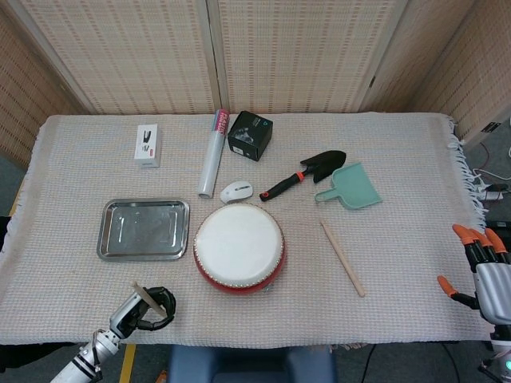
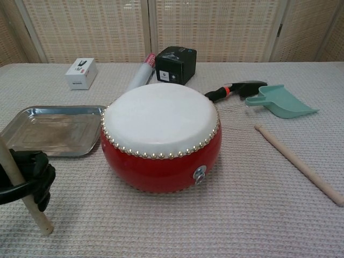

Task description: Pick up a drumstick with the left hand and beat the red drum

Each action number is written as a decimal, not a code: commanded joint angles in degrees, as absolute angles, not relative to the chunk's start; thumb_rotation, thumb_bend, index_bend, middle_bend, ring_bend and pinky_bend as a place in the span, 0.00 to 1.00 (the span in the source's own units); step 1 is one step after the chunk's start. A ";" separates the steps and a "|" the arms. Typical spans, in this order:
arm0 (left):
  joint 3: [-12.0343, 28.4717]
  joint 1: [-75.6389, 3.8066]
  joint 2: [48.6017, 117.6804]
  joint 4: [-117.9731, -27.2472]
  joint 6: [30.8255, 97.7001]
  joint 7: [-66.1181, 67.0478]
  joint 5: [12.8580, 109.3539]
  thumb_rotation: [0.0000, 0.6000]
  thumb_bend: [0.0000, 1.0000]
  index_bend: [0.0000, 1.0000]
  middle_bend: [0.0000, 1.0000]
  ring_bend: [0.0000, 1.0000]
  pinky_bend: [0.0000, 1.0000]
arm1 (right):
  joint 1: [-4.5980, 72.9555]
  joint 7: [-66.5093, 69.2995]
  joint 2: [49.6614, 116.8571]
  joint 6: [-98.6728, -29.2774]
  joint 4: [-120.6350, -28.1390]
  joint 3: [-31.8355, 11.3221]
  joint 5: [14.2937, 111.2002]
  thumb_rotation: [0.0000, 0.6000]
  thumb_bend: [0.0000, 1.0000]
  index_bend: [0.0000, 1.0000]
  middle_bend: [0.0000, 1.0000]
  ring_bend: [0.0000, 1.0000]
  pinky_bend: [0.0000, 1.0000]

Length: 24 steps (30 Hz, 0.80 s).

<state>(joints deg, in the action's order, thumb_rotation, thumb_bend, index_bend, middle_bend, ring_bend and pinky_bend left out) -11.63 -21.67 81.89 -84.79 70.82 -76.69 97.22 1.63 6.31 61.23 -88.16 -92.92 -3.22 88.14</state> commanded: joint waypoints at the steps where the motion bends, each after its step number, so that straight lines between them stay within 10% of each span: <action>1: -11.46 -21.76 81.88 -85.14 70.66 -75.92 96.78 0.69 0.21 0.57 0.57 0.56 0.51 | 1.61 6.23 61.21 -88.17 -92.96 -3.25 88.06 1.00 0.24 0.07 0.10 0.00 0.05; 24: -12.23 -20.81 85.52 -81.15 72.14 -64.20 98.42 0.76 0.21 0.76 0.76 0.72 0.62 | 1.28 5.84 61.02 -88.80 -93.52 -3.20 88.36 1.00 0.24 0.07 0.10 0.00 0.05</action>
